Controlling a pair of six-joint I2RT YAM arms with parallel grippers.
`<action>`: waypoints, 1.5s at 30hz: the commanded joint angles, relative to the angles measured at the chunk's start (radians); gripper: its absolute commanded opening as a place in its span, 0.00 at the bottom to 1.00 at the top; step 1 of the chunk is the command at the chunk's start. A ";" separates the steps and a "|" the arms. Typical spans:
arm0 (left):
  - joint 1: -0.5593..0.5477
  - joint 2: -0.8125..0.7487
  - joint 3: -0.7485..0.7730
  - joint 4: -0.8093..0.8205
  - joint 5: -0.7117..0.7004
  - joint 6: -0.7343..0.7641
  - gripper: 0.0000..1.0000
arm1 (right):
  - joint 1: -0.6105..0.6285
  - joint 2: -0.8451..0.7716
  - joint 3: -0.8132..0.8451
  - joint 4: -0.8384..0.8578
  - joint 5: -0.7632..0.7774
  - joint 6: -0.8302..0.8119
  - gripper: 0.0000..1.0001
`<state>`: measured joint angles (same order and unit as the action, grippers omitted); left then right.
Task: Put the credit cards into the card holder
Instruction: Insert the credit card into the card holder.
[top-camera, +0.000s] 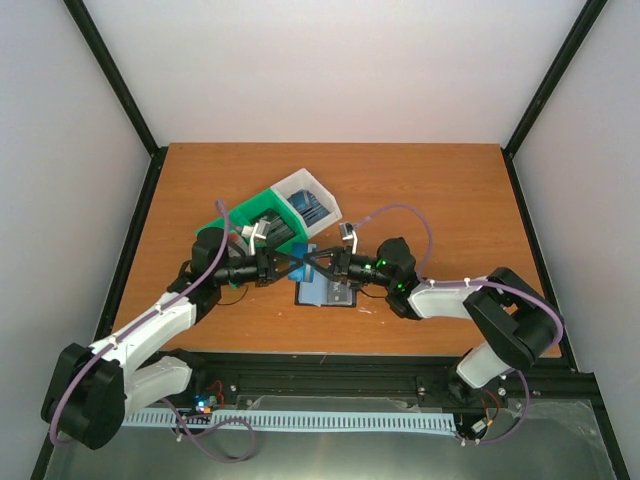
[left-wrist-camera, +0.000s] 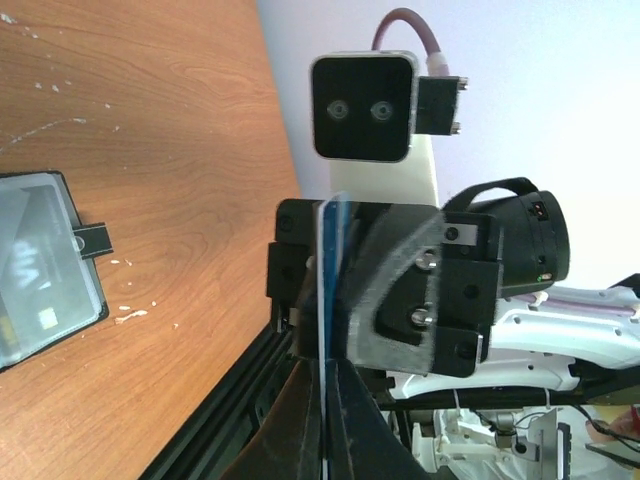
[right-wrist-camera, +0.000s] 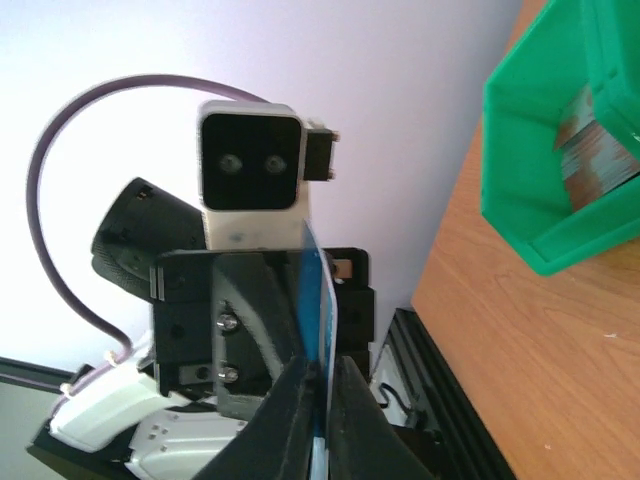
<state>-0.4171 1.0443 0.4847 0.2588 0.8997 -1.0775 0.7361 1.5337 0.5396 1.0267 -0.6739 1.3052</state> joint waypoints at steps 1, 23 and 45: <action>-0.008 -0.006 0.006 -0.001 0.009 0.010 0.03 | 0.013 0.025 -0.015 0.121 -0.013 0.028 0.03; -0.051 0.227 0.045 -0.330 -0.406 0.309 0.48 | -0.190 -0.019 0.040 -0.906 0.073 -0.564 0.03; -0.100 0.510 0.157 -0.361 -0.510 0.390 0.16 | -0.189 0.259 0.063 -0.515 -0.048 -0.319 0.03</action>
<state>-0.5072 1.5463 0.6308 -0.0986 0.3958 -0.7036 0.5465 1.7599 0.5919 0.4377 -0.7025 0.9527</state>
